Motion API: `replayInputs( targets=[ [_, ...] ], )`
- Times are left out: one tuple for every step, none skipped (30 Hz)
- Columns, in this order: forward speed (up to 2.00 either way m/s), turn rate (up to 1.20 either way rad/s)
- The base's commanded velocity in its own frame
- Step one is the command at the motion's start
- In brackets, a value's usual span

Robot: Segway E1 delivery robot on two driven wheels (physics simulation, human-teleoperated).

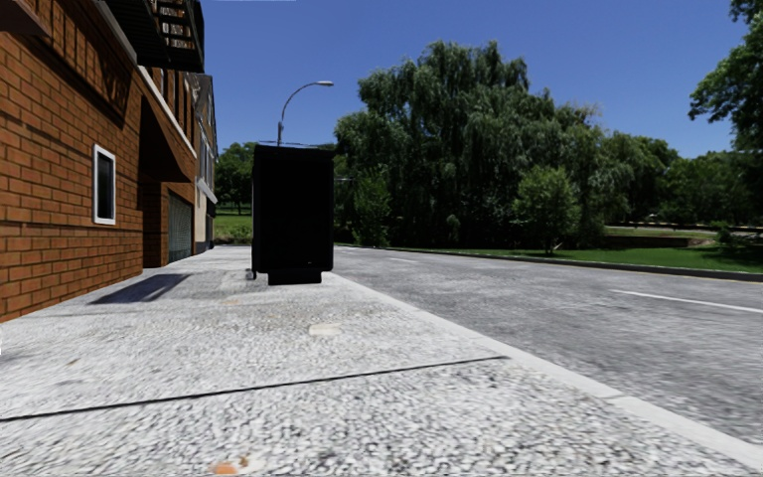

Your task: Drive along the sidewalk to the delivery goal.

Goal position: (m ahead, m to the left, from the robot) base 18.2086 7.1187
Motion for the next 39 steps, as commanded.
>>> replayInputs(
  targets=[
    [1.41,0.44],
    [1.41,0.44],
    [1.41,0.45],
    [1.40,0.45],
    [1.40,0.45],
    [1.40,0.45],
    [1.40,0.45],
    [1.40,0.45],
    [1.40,0.45],
    [1.40,0.45],
    [1.40,0.45],
    [1.40,0.45],
    [1.40,0.45],
    [1.40,0.45],
    [1.40,0.45],
    [1.40,0.45],
    [1.40,0.45],
    [1.40,0.45],
    [1.40,0.45],
    [1.40,0.45],
    [1.40,0.45],
    [1.40,0.45],
    [1.40,0.44],
    [1.40,0.41],
    [1.40,0.41],
    [1.40,0.40],
    [1.39,0.40],
    [1.39,0.40],
    [1.39,0.40],
    [1.39,0.40],
    [1.39,0.39],
    [1.39,0.37],
    [1.39,0.34],
    [1.39,0.33],
    [1.39,0.33],
    [1.38,0.32],
    [1.38,0.31],
    [1.38,0.31],
    [1.38,0.28]
  ],
)
